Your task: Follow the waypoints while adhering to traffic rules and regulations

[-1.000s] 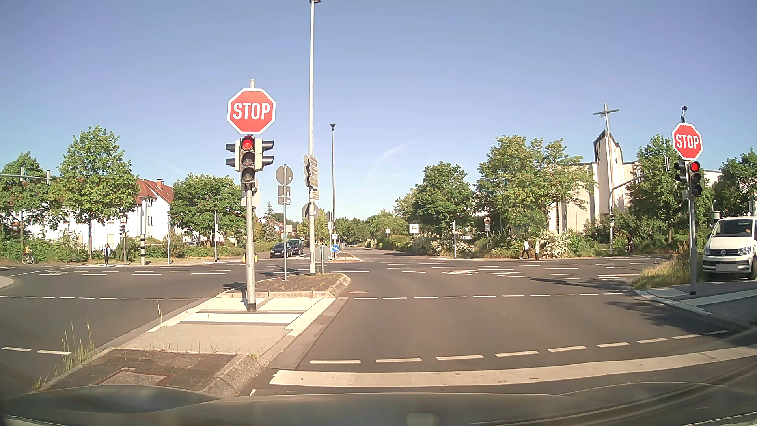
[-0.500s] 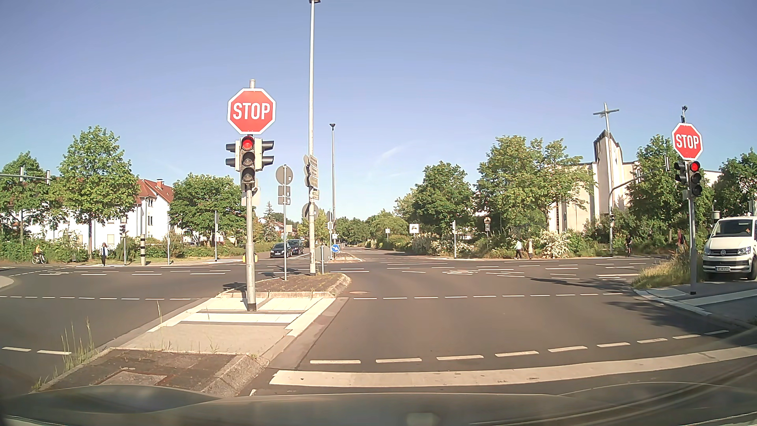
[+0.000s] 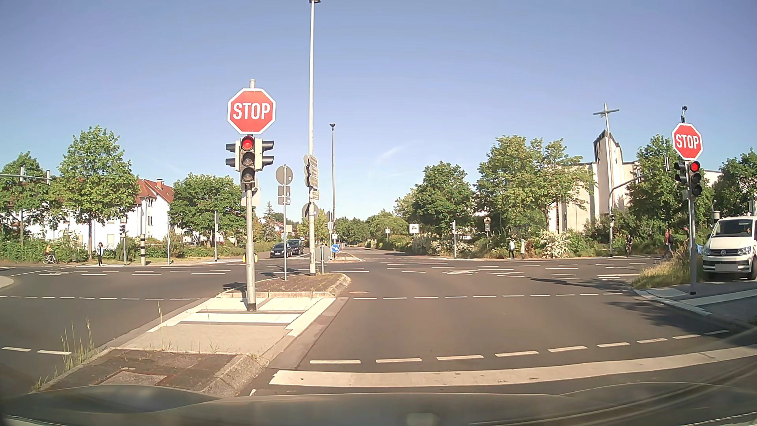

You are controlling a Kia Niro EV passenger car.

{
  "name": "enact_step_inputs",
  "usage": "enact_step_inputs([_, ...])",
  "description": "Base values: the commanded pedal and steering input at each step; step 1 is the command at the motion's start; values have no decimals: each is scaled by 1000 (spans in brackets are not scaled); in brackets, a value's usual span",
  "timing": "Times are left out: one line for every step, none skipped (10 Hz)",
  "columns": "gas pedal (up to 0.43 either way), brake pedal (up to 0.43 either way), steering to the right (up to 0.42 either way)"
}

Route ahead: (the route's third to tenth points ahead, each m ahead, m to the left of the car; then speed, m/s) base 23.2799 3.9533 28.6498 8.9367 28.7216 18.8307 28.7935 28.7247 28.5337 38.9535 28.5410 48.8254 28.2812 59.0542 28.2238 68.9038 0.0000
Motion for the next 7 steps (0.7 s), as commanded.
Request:
enact_step_inputs([0, 305, 12])
enact_step_inputs([0, 311, 12])
enact_step_inputs([0, 305, 12])
enact_step_inputs([0, 305, 12])
enact_step_inputs([0, 311, 12])
enact_step_inputs([0, 311, 12])
enact_step_inputs([0, 311, 12])
